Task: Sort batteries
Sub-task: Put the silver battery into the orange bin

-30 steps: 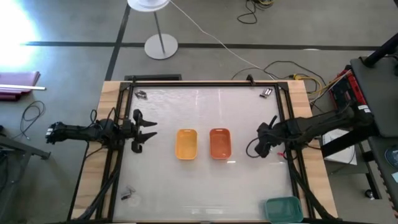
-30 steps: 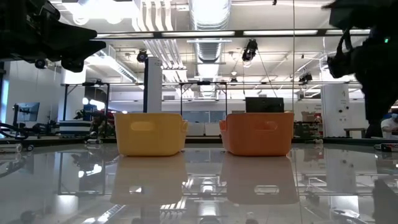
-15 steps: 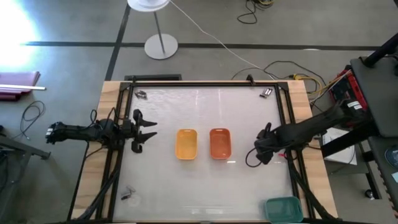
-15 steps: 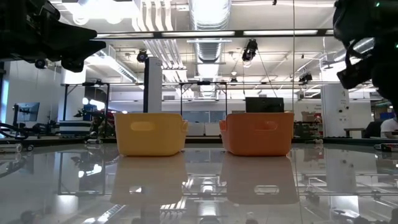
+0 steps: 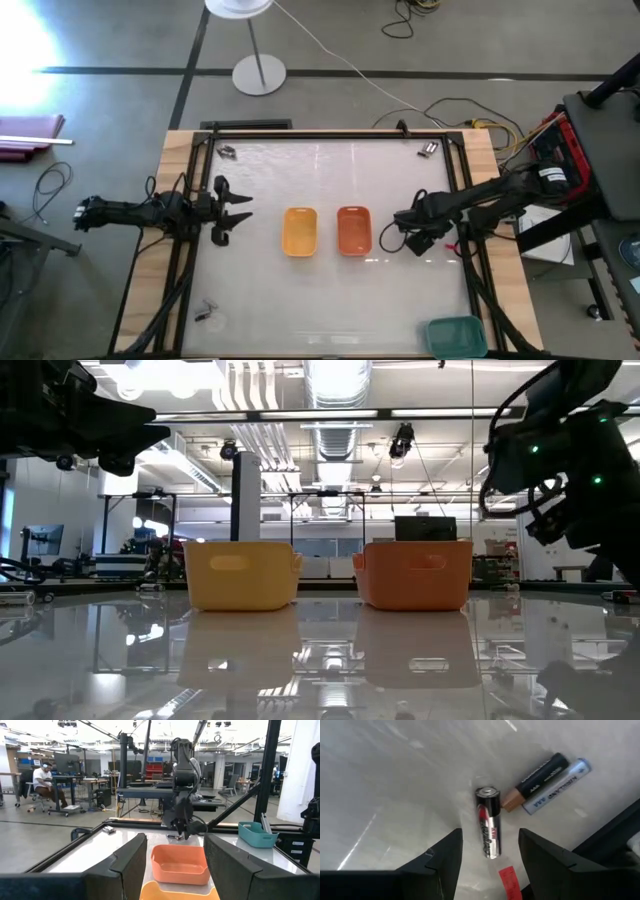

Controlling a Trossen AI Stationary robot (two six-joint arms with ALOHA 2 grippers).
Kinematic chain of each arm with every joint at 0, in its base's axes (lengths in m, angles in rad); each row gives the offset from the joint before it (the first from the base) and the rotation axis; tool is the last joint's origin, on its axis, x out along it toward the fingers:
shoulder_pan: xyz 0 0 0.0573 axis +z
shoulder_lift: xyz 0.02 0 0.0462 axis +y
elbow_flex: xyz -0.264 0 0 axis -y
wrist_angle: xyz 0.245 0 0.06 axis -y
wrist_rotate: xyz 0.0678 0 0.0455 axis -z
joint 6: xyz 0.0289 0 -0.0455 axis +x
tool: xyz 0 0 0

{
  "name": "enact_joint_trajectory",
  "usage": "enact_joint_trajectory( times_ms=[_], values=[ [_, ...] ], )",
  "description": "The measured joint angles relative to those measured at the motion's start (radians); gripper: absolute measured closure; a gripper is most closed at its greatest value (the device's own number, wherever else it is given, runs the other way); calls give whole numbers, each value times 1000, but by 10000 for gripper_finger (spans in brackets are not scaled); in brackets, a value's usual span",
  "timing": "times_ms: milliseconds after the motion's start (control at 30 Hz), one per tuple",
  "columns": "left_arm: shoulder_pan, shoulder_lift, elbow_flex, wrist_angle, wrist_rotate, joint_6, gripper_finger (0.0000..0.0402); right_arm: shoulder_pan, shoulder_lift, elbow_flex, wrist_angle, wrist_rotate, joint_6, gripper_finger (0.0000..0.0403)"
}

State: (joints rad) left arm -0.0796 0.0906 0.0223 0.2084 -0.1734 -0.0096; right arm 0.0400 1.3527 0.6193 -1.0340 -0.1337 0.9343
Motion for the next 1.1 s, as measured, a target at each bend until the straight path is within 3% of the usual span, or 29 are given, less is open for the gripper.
enact_joint_trajectory(
  times_ms=[267, 600, 900, 1100],
  values=[
    [0, 0, 0, 0, 0, 0, 221, -16, 78, 3, 23, -86, -69, 260],
    [0, 0, 0, 0, 0, 0, 221, 3, 79, 1, 58, -106, -74, 367],
    [0, 0, 0, 0, 0, 0, 221, 115, 33, 161, 50, -144, 43, 358],
    [0, 0, 0, 0, 0, 0, 221, 134, 35, 348, 38, -56, 57, 362]
  ],
)
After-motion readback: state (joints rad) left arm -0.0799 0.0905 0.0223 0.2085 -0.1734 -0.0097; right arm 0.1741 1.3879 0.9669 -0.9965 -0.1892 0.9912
